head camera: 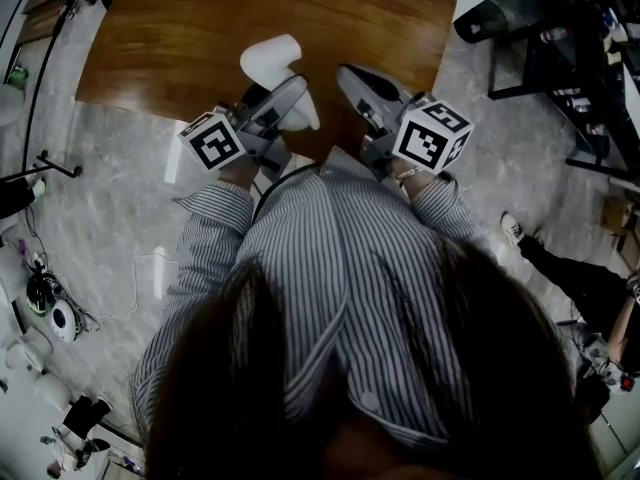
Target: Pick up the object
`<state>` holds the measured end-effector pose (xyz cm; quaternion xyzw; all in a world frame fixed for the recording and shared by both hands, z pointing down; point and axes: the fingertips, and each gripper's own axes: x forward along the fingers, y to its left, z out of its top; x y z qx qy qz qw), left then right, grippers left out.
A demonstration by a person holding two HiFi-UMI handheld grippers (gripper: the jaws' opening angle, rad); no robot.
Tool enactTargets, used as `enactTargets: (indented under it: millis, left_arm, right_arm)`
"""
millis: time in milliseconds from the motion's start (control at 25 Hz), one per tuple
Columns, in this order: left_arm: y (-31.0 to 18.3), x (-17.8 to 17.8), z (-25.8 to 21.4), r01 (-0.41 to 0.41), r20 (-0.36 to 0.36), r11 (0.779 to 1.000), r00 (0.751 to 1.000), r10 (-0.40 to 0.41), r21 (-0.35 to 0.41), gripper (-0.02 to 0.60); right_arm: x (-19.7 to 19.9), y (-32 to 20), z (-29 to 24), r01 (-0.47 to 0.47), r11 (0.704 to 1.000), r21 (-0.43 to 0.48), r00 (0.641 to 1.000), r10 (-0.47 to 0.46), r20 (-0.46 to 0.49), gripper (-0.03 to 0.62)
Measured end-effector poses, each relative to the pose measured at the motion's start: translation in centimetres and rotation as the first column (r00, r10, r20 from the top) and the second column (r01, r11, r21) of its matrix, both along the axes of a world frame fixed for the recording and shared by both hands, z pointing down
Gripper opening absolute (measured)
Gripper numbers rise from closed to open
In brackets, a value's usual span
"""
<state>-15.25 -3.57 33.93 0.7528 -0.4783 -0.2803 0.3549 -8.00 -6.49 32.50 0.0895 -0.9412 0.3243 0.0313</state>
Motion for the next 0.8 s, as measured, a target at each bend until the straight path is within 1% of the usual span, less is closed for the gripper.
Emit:
enactTargets:
  millis: [200,520,680,800]
  left_arm:
    - [-0.2,0.8,0.1,-0.025,-0.029,1.000,0.999,0.025,0.003,0.466]
    - [-0.3,1.0,0.4,-0.024,-0.002,0.999,1.000,0.023,-0.029,0.466]
    - [-0.3,1.5,0.2,-0.042,-0.039,0.999,0.998,0.042,-0.010,0.466]
    - [0.0,1.3,0.6,-0.031,0.001,0.999,1.000,0.031,-0.029,0.466]
  right_arm:
    - [0.2,-0.1,0.3,-0.006,1.000,-0.001,1.000,0.006,-0.015,0.000]
    - [0.2,0.0,0.6,0.008,1.000,-0.008,0.999,-0.009,-0.041,0.000]
    - [0.1,0.0,0.7,0.012,1.000,-0.007,0.999,-0.012,-0.047,0.000]
    - [0.2,0.1,0.7,0.010,1.000,-0.003,0.999,-0.010,-0.043,0.000]
